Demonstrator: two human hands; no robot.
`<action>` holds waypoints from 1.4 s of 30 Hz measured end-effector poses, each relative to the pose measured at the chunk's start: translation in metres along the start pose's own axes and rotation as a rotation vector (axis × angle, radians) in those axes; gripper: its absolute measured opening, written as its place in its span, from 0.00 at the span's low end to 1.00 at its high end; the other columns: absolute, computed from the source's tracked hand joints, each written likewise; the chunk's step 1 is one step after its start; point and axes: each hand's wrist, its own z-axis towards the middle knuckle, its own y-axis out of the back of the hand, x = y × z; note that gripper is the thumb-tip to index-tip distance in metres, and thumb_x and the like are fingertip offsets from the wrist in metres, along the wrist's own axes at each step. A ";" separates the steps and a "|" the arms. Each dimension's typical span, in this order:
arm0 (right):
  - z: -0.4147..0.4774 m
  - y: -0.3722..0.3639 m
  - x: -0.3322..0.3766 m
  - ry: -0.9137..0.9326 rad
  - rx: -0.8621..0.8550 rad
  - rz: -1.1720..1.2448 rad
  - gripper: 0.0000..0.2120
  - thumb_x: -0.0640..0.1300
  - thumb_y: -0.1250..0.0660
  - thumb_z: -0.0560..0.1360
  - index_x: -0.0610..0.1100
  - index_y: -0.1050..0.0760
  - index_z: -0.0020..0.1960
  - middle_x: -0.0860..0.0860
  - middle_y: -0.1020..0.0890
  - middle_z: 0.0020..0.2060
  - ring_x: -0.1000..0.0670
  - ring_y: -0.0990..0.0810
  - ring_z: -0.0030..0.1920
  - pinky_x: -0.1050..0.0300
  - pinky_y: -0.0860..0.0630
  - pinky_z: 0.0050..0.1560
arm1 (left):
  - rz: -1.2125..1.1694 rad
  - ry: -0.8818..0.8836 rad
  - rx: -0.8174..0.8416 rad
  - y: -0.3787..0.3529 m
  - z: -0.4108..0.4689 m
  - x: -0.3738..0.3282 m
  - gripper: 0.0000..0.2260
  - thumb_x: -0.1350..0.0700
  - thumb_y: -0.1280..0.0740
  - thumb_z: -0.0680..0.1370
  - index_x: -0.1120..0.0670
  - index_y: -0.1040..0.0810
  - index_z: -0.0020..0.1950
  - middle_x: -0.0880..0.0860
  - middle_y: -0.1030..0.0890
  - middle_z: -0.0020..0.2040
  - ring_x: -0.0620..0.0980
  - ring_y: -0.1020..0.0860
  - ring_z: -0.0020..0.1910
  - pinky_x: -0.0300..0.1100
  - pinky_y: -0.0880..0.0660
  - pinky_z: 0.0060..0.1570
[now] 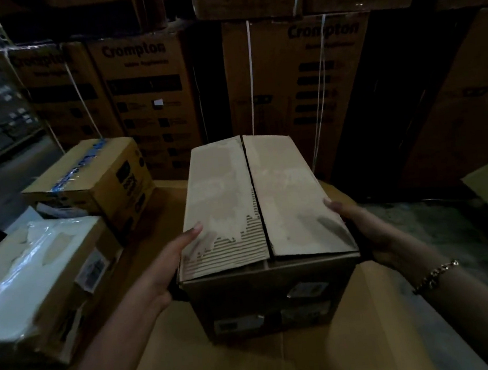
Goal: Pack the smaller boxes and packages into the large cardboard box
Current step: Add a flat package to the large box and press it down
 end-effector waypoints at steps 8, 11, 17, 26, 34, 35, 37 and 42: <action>0.004 -0.022 -0.005 0.152 -0.124 -0.067 0.31 0.68 0.24 0.63 0.51 0.23 0.58 0.53 0.13 0.42 0.50 0.14 0.40 0.58 0.19 0.33 | 0.163 -0.046 -0.099 -0.008 0.006 0.010 0.37 0.36 0.19 0.57 0.59 0.16 0.56 0.60 0.14 0.52 0.59 0.15 0.50 0.49 0.20 0.49; -0.006 -0.022 -0.009 0.232 -0.154 -0.067 0.30 0.71 0.25 0.60 0.61 0.27 0.57 0.56 0.15 0.45 0.56 0.15 0.39 0.64 0.21 0.30 | 0.238 -0.102 -0.147 -0.003 0.007 0.012 0.39 0.34 0.21 0.55 0.58 0.17 0.57 0.57 0.13 0.50 0.56 0.15 0.48 0.49 0.20 0.47; -0.022 -0.014 -0.024 0.481 -0.193 0.036 0.30 0.66 0.25 0.65 0.63 0.30 0.64 0.59 0.20 0.57 0.57 0.18 0.52 0.60 0.19 0.44 | 0.137 -0.344 -0.163 -0.026 0.008 0.022 0.40 0.34 0.20 0.53 0.49 0.20 0.61 0.52 0.14 0.52 0.55 0.15 0.49 0.51 0.18 0.44; -0.083 0.057 -0.041 0.614 -0.336 0.124 0.23 0.60 0.24 0.67 0.73 0.30 0.58 0.65 0.19 0.52 0.61 0.18 0.50 0.63 0.20 0.38 | 0.144 -0.583 -0.103 -0.118 -0.014 0.037 0.38 0.33 0.19 0.54 0.46 0.22 0.60 0.49 0.14 0.52 0.51 0.15 0.48 0.45 0.18 0.40; -0.179 0.163 -0.072 0.704 -0.466 0.082 0.31 0.64 0.24 0.64 0.67 0.31 0.64 0.57 0.21 0.60 0.57 0.18 0.54 0.58 0.18 0.47 | 0.126 -0.661 0.001 -0.239 -0.053 0.077 0.35 0.34 0.20 0.54 0.45 0.21 0.57 0.50 0.14 0.53 0.53 0.15 0.51 0.51 0.18 0.45; -0.193 0.181 -0.077 0.711 -0.481 0.069 0.35 0.65 0.24 0.64 0.63 0.32 0.68 0.55 0.21 0.61 0.55 0.19 0.56 0.56 0.18 0.50 | 0.125 -0.679 0.006 -0.258 -0.057 0.084 0.32 0.34 0.20 0.55 0.44 0.20 0.55 0.49 0.14 0.52 0.51 0.15 0.50 0.47 0.19 0.43; -0.216 0.212 -0.085 0.705 -0.499 0.068 0.37 0.64 0.23 0.64 0.61 0.32 0.69 0.54 0.22 0.62 0.53 0.19 0.58 0.51 0.18 0.53 | 0.120 -0.707 0.030 -0.293 -0.065 0.096 0.25 0.38 0.20 0.58 0.42 0.18 0.52 0.47 0.14 0.51 0.49 0.15 0.48 0.40 0.19 0.39; -0.265 0.290 -0.099 0.737 -0.569 0.062 0.28 0.58 0.23 0.67 0.66 0.30 0.64 0.56 0.20 0.57 0.59 0.18 0.53 0.60 0.18 0.45 | 0.108 -0.734 0.074 -0.378 -0.077 0.122 0.20 0.42 0.21 0.64 0.42 0.18 0.53 0.45 0.14 0.51 0.46 0.15 0.48 0.37 0.20 0.37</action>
